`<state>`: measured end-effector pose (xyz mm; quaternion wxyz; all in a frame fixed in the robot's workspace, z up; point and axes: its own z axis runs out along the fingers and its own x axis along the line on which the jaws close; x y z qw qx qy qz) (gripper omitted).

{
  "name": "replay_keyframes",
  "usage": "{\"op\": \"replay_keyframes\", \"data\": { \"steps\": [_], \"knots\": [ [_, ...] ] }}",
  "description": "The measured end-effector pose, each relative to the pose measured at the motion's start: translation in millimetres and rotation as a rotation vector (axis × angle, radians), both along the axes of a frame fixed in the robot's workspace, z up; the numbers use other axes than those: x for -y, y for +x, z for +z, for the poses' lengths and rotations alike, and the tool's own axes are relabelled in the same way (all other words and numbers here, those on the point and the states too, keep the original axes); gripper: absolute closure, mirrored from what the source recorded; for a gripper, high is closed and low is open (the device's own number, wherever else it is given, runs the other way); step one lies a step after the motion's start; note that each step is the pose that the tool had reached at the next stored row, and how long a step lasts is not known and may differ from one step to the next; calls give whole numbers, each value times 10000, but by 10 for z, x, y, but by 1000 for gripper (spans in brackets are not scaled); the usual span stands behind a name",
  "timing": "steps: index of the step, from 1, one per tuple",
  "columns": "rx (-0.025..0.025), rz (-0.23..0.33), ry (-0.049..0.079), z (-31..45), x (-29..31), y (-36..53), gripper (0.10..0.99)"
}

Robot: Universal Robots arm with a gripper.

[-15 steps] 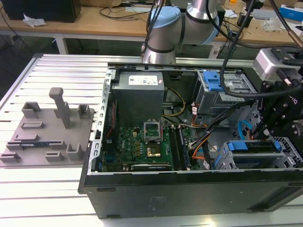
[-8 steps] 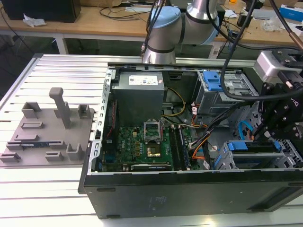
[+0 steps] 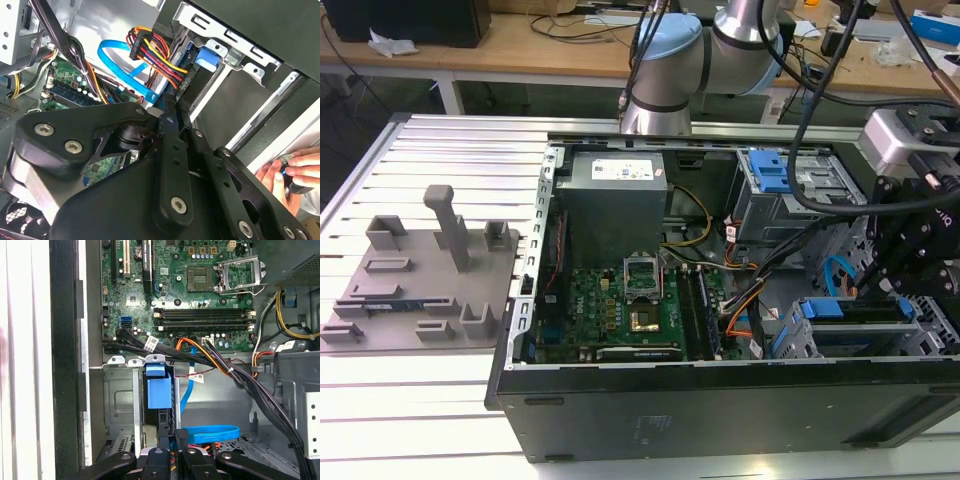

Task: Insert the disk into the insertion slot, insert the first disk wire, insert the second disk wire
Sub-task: 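Insert the second disk wire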

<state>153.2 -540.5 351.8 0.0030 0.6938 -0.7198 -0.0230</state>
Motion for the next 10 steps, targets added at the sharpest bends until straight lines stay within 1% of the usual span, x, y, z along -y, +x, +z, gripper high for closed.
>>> {"op": "replay_keyframes", "data": {
  "steps": [10],
  "knots": [
    [0, 1, 2, -8, 0, 10, 925]
  ]
}}
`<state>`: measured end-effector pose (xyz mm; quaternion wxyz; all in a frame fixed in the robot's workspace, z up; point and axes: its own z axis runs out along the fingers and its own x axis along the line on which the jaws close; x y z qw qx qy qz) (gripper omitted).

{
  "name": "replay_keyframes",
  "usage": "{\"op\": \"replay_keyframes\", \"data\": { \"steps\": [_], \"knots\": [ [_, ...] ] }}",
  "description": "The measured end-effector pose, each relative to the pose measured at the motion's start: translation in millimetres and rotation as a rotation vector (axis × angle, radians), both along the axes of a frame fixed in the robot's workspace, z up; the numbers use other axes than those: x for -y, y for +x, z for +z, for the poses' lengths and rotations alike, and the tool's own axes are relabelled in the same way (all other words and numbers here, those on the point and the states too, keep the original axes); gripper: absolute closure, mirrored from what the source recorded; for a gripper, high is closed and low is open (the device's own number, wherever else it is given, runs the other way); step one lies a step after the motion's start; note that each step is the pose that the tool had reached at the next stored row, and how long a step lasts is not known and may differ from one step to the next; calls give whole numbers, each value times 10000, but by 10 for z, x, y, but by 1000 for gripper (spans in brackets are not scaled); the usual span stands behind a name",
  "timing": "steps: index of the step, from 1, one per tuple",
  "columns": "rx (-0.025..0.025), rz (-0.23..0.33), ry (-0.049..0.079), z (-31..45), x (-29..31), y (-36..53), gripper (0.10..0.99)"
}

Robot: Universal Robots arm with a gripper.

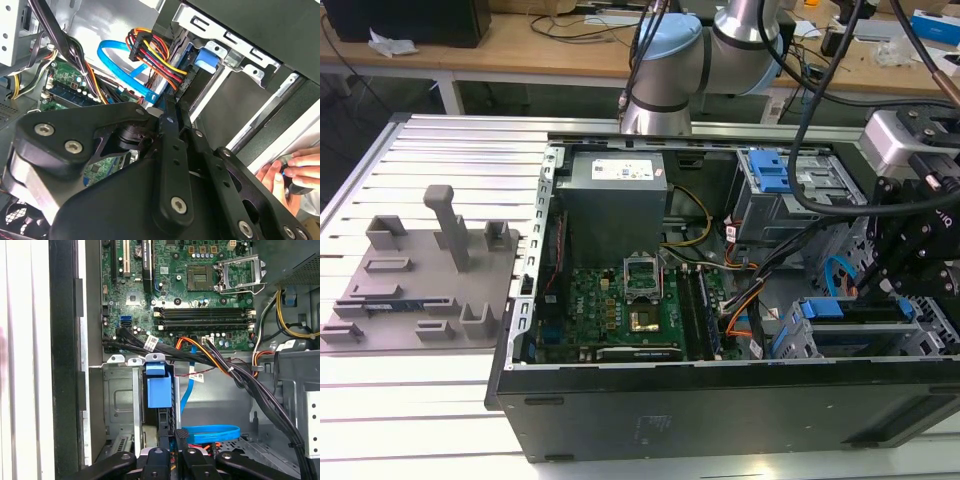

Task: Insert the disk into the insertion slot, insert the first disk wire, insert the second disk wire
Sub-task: 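Insert the second disk wire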

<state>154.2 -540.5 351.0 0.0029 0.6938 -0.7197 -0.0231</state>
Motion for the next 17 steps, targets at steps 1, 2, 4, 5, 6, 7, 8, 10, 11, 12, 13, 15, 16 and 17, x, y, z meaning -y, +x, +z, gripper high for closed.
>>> {"op": "replay_keyframes", "data": {
  "steps": [1, 2, 4, 5, 6, 7, 8, 10, 11, 12, 13, 15, 16, 17],
  "knots": [
    [0, 0, 0, 0, 0, 3, 925],
    [0, -1, -1, 1, 2, 4, 925],
    [0, -2, -1, 1, 6, 5, 925],
    [0, -1, -3, 1, 6, 6, 925],
    [0, -1, -1, 0, 7, 6, 925],
    [0, -1, -2, 0, 7, 6, 925],
    [0, -1, -4, -1, 8, 6, 925],
    [0, -1, -2, -6, 7, 6, 925],
    [0, -1, -3, -8, 7, 6, 925],
    [0, -1, -2, -11, 7, 6, 925],
    [0, -1, 1, -14, 5, 6, 925],
    [0, -1, -2, -17, 2, 6, 925],
    [0, -2, -3, -19, 2, 6, 925],
    [0, -1, -4, -21, 1, 6, 925]
  ]
}}
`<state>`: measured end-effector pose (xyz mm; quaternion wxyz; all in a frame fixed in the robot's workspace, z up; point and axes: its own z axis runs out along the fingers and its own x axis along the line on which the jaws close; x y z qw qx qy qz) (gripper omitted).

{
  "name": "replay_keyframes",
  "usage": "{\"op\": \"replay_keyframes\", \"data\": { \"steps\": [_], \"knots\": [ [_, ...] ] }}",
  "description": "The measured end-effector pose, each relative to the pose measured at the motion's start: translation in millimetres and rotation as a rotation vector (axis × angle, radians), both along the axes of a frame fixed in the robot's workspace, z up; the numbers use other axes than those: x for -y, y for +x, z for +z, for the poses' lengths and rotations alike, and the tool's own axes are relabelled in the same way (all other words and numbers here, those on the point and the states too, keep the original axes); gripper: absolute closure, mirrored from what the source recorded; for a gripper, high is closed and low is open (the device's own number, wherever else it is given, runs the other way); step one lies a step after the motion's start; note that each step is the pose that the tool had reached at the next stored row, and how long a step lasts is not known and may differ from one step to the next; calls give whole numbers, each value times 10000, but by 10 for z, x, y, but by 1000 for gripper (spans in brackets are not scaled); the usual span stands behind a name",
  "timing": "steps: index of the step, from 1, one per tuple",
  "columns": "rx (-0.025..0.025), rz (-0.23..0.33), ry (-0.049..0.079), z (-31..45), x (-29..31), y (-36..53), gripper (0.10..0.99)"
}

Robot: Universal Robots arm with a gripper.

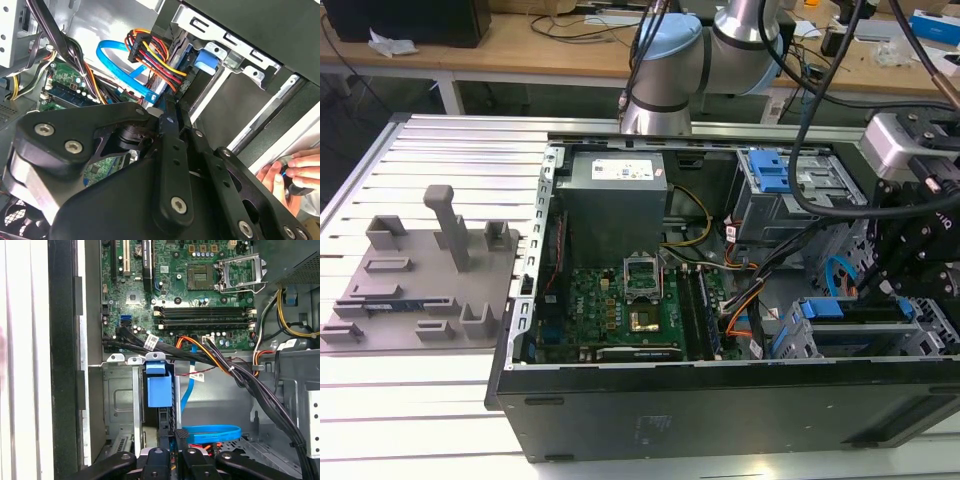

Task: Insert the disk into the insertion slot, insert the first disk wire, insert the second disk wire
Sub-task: 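Insert the second disk wire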

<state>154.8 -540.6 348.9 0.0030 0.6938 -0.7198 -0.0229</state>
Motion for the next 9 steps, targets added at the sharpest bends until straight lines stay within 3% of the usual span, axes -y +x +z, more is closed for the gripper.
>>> {"op": "replay_keyframes", "data": {
  "steps": [9],
  "knots": [
    [-1, 0, 2, -37, 0, 7, 925]
  ]
}}
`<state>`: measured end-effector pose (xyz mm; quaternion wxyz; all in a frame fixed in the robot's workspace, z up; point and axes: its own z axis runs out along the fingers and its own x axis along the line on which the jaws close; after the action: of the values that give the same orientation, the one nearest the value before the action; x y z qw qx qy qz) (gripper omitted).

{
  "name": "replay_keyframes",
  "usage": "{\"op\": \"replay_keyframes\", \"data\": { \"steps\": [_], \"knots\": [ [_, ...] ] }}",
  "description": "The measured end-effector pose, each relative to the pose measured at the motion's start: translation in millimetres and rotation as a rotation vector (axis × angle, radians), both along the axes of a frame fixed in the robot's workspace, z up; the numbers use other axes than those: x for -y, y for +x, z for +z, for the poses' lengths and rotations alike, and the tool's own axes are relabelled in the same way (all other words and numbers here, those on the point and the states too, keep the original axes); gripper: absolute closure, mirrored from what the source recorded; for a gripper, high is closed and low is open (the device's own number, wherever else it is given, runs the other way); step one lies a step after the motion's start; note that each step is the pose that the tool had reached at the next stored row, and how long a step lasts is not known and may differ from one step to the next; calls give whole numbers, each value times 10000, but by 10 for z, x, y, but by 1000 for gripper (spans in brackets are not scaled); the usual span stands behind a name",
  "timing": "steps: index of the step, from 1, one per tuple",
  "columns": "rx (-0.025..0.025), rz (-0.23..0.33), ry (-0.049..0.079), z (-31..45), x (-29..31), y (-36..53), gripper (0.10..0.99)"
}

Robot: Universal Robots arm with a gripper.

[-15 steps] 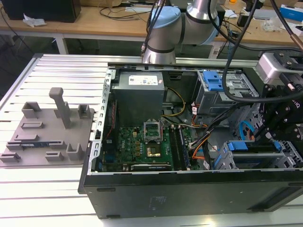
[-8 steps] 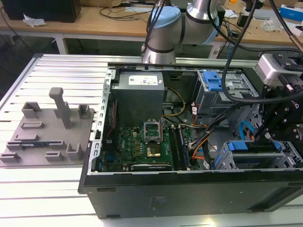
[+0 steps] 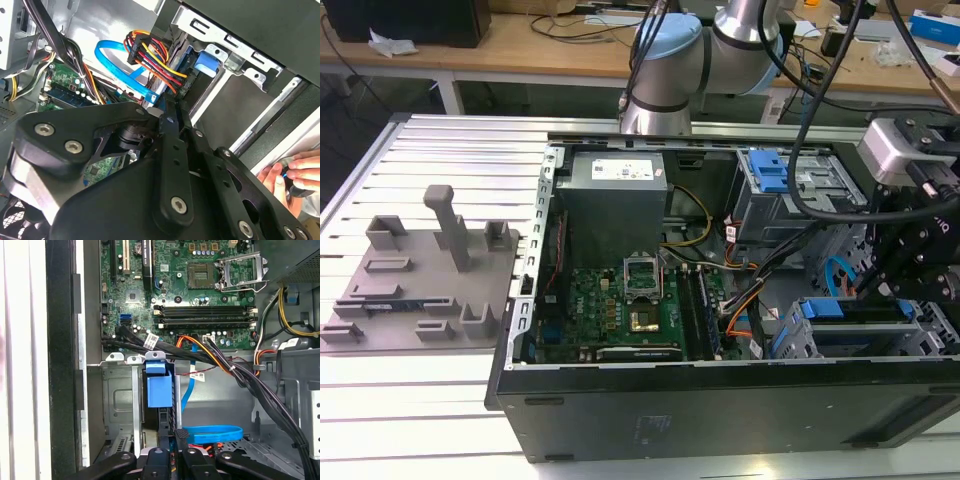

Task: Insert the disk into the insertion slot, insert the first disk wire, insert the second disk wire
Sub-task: 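Insert the second disk wire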

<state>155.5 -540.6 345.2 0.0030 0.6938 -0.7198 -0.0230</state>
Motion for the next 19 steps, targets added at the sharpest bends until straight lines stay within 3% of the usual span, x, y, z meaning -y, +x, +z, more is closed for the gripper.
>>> {"op": "replay_keyframes", "data": {
  "steps": [13, 16, 19],
  "knots": [
    [3, 4, 15, -79, -1, 0, 914],
    [1, 3, -3, 10, -2, -1, 851],
    [1, 2, -4, 184, -13, -1, 851]
  ]
}}
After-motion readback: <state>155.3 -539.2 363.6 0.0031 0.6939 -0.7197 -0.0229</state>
